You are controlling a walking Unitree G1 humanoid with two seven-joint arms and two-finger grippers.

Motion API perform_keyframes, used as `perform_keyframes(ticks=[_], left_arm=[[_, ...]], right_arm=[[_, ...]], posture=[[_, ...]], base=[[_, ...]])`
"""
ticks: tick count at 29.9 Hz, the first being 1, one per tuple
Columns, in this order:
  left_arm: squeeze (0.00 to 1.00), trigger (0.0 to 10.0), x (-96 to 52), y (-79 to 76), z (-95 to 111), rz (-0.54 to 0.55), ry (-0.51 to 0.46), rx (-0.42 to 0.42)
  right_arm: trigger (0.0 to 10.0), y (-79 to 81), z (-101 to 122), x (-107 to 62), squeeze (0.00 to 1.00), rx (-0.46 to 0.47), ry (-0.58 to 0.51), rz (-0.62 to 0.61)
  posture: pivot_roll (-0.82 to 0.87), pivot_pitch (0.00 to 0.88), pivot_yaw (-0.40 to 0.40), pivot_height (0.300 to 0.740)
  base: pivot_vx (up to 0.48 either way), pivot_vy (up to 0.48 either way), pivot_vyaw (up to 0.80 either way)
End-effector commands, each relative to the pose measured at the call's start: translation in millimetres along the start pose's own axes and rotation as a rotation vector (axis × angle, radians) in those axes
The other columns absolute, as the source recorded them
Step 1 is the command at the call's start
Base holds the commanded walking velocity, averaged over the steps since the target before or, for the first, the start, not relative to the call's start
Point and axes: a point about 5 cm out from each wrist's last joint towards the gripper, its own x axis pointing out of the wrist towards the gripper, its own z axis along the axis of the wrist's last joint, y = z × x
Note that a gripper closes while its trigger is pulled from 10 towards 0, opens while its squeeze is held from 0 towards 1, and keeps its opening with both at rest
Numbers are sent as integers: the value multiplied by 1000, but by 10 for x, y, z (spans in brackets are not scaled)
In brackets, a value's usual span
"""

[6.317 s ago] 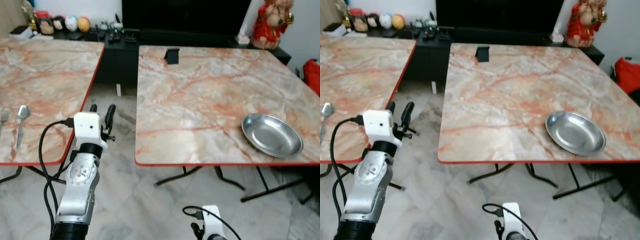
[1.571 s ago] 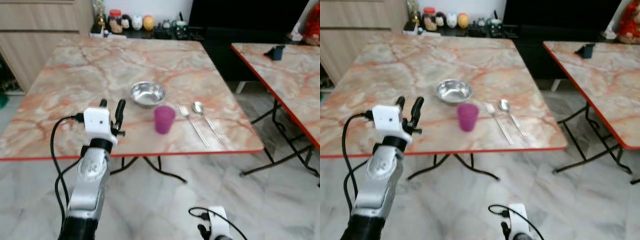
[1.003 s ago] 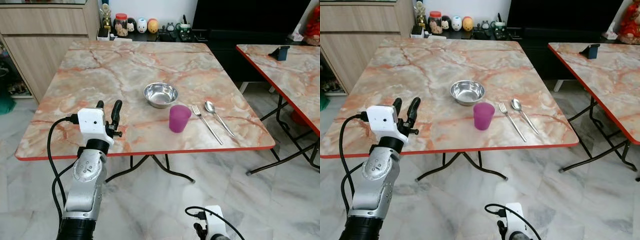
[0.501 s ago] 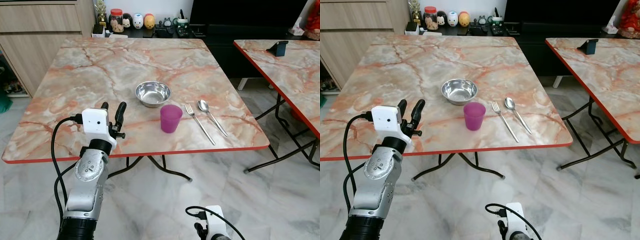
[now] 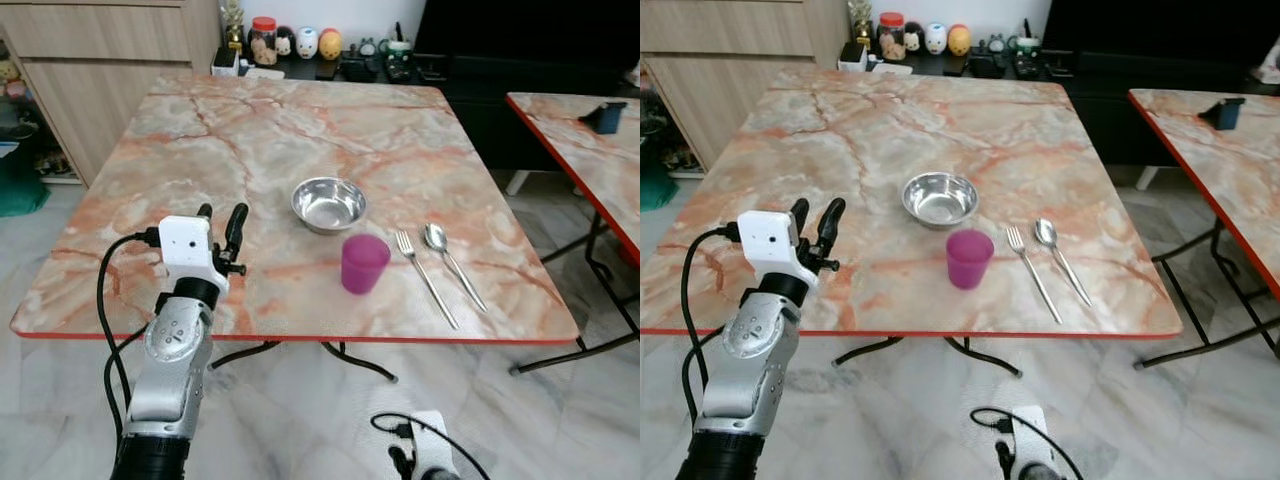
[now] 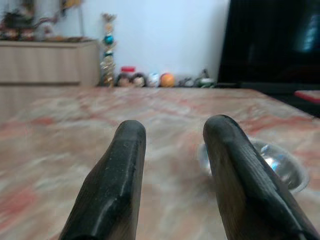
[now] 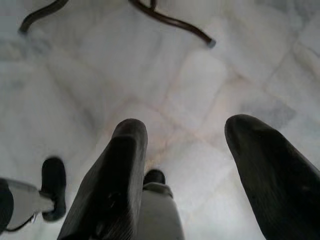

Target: Setting the table

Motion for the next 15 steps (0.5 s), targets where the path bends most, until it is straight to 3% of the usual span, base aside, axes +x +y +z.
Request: perform_keyframes(ticks=[1, 15], left_arm=[[0, 10000, 9, -51, 44, -16, -14, -3], [0, 10000, 14, -1, 64, -11, -16, 11]], right_arm=[[10000, -50, -20, -6, 0, -4, 9, -14], [10000, -46, -16, -5, 0, -3, 8, -12]], posture=[[85, 0, -86, 740], [89, 0, -85, 740]], base=[[307, 0, 0], [308, 0, 0]])
